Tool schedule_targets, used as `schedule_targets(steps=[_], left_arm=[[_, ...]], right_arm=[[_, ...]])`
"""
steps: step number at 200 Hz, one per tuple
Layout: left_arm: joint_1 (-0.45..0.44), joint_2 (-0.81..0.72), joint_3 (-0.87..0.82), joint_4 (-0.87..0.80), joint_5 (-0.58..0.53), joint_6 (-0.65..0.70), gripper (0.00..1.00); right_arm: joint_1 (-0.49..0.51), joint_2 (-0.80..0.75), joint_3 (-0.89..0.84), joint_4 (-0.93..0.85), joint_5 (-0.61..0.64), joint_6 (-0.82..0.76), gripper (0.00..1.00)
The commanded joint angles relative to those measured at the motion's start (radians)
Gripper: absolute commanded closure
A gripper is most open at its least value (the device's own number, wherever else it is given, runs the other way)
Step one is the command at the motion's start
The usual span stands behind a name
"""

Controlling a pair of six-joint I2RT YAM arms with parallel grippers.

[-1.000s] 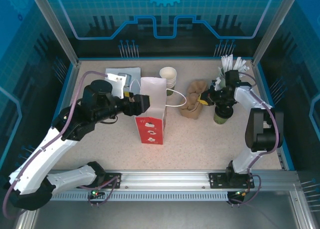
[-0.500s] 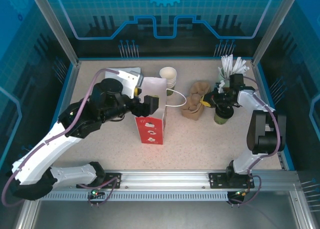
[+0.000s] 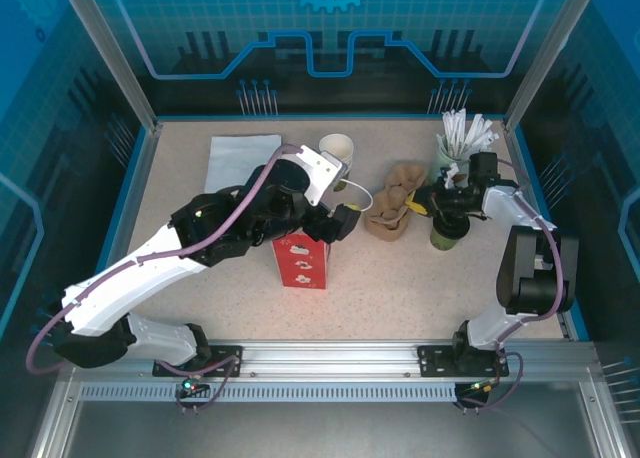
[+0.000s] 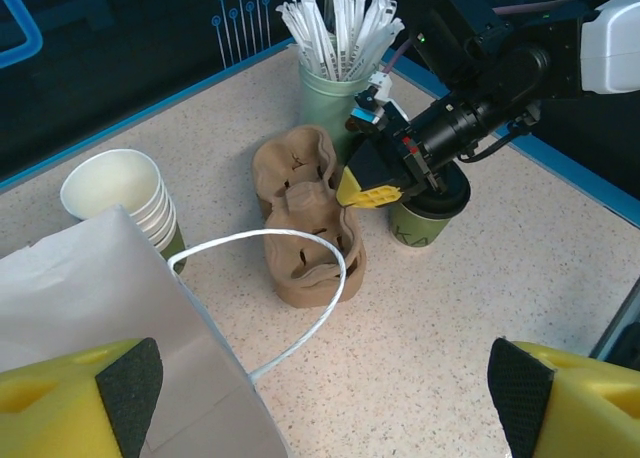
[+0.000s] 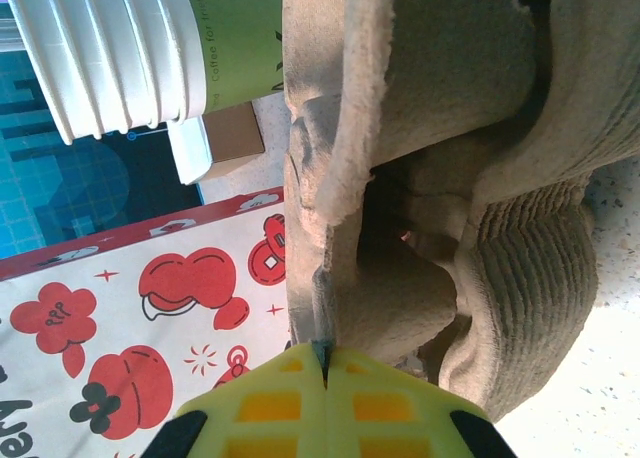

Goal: Pack the takeout coffee

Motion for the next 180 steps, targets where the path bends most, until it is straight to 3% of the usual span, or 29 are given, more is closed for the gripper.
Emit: schedule_targets(steps=[1, 120, 143, 180], left_arm=[[-0.005, -0.012, 0.026, 0.014, -0.035, 0.020, 0.11], [0.003, -0.120, -0.034, 0.050, -0.162, -0.086, 0.10], [0.052, -0.166, -0.053, 0.047, -0.098, -0.159, 0.08], [0.170, -0.257, -0.108, 0.086, 0.106, -0.250, 0.06]], right_arm=[[-0.017, -0.028, 0.020, -0.006, -0.047, -0.019, 1.00], [-0.017, -0.118, 0.135, -0.116, -0.024, -0.141, 1.00], [-0.023, -0.188, 0.153, -0.132, -0.024, -0.171, 1.00], [-0.046, -0.298, 0.211, -0.169, -0.025, -0.218, 1.00]])
